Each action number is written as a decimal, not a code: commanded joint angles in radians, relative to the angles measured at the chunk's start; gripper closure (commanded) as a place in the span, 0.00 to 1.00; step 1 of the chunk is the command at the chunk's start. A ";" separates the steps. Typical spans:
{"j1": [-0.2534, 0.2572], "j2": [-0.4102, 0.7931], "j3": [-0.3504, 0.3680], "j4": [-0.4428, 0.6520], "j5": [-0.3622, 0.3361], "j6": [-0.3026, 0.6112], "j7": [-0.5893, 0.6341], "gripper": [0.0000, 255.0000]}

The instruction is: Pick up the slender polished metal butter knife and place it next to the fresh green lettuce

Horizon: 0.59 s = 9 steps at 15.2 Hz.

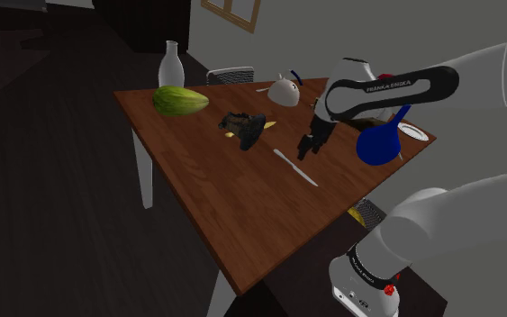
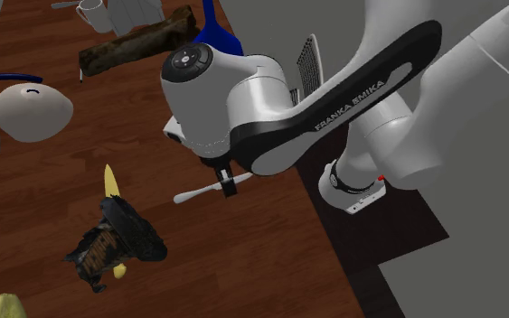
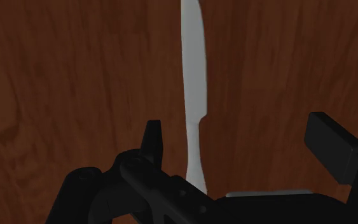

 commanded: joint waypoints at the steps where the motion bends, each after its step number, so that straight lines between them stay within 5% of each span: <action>1: 0.001 0.085 -0.018 0.000 0.005 0.102 -0.024 0.00; 9: 0.007 0.225 -0.039 -0.018 0.025 0.270 -0.056 0.00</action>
